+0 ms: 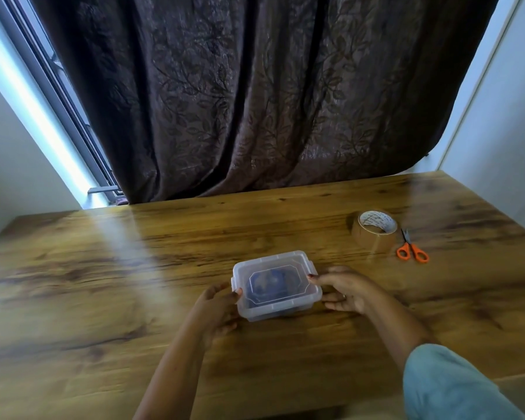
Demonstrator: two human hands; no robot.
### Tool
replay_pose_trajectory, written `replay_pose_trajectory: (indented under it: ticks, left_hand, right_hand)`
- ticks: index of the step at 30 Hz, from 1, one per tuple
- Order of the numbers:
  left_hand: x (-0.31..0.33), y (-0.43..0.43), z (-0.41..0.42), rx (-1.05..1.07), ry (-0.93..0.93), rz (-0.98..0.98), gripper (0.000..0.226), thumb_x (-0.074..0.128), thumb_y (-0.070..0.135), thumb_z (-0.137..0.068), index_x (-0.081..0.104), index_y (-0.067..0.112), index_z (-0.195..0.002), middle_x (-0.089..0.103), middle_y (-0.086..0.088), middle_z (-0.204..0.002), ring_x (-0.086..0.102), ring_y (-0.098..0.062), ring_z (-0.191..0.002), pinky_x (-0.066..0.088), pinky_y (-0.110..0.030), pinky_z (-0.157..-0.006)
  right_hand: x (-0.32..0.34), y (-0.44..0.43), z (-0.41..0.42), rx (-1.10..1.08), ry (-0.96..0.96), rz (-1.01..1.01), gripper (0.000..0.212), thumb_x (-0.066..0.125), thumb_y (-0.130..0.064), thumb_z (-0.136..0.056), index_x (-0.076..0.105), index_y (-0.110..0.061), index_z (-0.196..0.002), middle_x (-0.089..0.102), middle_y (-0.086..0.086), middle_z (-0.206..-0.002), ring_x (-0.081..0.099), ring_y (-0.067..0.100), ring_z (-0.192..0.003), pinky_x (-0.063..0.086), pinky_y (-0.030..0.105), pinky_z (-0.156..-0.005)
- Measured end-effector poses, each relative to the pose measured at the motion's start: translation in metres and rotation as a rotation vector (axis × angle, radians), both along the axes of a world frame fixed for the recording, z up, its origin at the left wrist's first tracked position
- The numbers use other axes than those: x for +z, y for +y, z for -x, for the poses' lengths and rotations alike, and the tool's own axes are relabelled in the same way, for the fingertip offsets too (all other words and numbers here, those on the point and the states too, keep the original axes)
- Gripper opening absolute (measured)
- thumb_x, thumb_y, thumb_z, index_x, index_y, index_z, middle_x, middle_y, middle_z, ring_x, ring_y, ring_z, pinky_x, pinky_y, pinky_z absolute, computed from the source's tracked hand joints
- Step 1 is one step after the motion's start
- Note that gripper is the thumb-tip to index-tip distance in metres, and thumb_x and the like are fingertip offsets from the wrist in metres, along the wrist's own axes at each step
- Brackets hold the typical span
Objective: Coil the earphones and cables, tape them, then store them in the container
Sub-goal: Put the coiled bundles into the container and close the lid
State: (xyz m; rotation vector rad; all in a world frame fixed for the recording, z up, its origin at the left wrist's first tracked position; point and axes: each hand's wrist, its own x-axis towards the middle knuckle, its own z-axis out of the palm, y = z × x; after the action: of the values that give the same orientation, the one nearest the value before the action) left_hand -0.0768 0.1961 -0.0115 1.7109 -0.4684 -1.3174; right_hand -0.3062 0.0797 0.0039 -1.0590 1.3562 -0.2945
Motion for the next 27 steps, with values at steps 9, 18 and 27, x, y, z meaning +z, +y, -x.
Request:
replay_pose_trajectory:
  ticks: [9,18,27]
  left_hand:
    - [0.002,-0.005,0.0,0.025,-0.117,0.034,0.018,0.066,0.011,-0.084,0.064,0.004,-0.1,0.07,-0.014,-0.093,0.069,-0.026,-0.084,0.057,-0.036,-0.066]
    - [-0.003,-0.006,0.004,0.066,-0.358,0.073,0.008,0.072,0.015,-0.08,0.068,0.011,-0.087,0.071,-0.01,-0.086,0.07,-0.025,-0.082,0.058,-0.047,-0.078]
    - [0.012,-0.006,0.017,-0.045,-0.858,0.02,0.019,0.066,0.023,-0.084,0.07,0.015,-0.067,0.065,0.001,-0.063,0.057,-0.011,-0.061,0.038,-0.021,-0.049]
  right_hand:
    - [0.015,-0.001,-0.002,0.053,0.019,0.025,0.015,0.071,-0.011,-0.081,0.06,-0.01,-0.091,0.066,0.007,-0.092,0.062,0.017,-0.085,0.052,0.027,-0.071]
    - [0.013,0.012,-0.013,0.114,0.205,0.399,0.023,0.066,-0.017,-0.087,0.065,-0.009,-0.109,0.069,0.008,-0.103,0.066,0.018,-0.094,0.056,0.033,-0.083]
    - [0.009,0.014,-0.019,0.211,0.385,0.572,0.022,0.06,-0.021,-0.091,0.066,-0.01,-0.109,0.069,0.007,-0.1,0.065,0.015,-0.088,0.047,0.019,-0.063]
